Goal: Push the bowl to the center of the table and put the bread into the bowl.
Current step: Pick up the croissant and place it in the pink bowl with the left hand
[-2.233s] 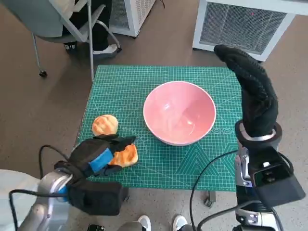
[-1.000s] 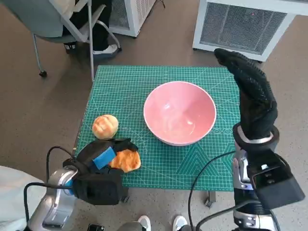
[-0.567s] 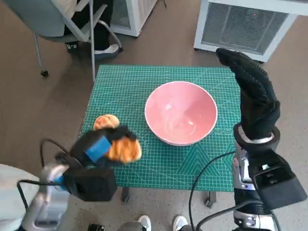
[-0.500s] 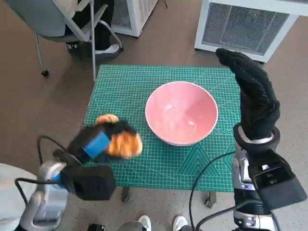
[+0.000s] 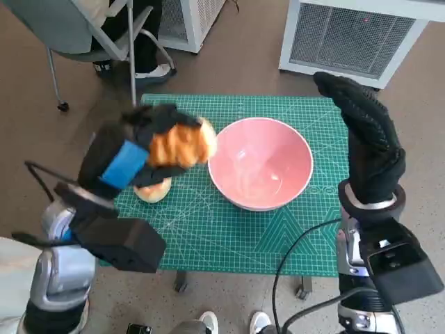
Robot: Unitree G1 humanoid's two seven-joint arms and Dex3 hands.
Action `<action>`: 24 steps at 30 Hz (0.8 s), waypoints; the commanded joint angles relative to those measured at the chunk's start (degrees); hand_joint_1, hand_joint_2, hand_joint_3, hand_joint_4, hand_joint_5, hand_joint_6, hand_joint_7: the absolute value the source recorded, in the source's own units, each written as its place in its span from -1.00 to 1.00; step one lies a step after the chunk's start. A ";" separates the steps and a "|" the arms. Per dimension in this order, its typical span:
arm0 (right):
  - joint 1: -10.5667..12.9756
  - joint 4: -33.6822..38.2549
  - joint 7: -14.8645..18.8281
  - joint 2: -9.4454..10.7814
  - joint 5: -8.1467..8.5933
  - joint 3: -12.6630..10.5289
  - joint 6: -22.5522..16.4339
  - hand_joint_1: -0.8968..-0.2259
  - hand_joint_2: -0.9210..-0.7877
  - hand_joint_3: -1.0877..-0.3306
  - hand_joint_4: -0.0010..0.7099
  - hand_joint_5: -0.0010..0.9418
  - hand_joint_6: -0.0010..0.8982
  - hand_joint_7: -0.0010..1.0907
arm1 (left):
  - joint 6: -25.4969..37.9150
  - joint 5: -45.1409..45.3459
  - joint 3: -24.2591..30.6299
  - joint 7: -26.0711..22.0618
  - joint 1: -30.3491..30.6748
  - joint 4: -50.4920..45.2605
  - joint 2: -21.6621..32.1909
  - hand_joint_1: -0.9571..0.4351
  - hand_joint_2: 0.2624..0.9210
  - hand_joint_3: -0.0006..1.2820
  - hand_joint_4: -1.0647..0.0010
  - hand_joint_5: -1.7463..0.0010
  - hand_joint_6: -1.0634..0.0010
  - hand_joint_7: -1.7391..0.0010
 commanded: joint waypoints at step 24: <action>2.69 -2.48 -1.42 -0.41 -2.04 -1.20 1.51 0.27 -1.00 0.35 0.21 -0.97 -0.87 0.38 | -21.86 -0.30 -16.37 -0.26 -27.26 49.25 -10.29 0.38 1.00 -0.93 -0.44 -0.23 -0.14 -0.38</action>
